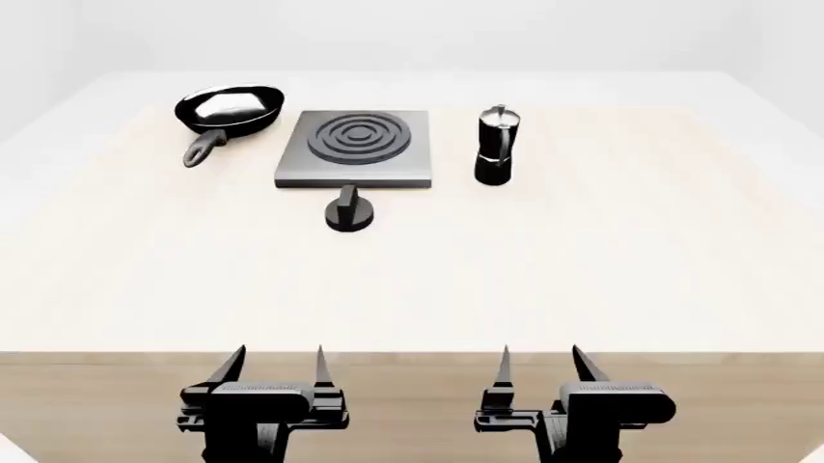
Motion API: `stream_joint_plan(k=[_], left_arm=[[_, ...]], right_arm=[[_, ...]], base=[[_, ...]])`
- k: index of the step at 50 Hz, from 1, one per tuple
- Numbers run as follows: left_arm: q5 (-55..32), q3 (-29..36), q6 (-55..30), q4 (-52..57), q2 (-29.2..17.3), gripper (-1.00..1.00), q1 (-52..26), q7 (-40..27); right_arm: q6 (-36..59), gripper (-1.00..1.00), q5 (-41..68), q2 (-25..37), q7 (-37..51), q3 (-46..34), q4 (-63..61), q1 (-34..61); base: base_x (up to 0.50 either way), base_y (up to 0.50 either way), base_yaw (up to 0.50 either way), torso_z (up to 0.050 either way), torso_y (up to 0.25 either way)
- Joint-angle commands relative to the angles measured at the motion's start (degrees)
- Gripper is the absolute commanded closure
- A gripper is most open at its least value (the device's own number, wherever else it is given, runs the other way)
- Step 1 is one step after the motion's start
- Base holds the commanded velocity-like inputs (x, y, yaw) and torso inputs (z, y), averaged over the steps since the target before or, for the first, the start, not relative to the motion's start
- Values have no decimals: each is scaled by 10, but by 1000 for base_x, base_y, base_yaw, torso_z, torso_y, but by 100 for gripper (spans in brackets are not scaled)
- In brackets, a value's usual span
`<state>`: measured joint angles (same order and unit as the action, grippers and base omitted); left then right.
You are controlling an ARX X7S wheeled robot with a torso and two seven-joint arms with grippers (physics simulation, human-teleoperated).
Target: Turn on the stove and put the frying pan on it.
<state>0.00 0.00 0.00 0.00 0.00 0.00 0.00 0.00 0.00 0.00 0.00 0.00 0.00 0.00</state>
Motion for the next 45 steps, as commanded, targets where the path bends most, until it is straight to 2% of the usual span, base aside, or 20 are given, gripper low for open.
stream_joint_plan(k=[1,11,45], left_arm=[[-9,10,0,0,-9,-100,0,-10],[-25,31,2,-2,-26,-100,-1,-30],[-44,62,5,-6,-52,-100,-4,-66]], right_arm=[[2,-100,11,8,13,-10,1,0],[-1,-100,14,28,33,-39,-3,-3],[-9,-100,24,57,64,-74,-13,-6]], base=[[0,0,0,0,0],[0,95,0,0,0],[16,497,0,0,0]])
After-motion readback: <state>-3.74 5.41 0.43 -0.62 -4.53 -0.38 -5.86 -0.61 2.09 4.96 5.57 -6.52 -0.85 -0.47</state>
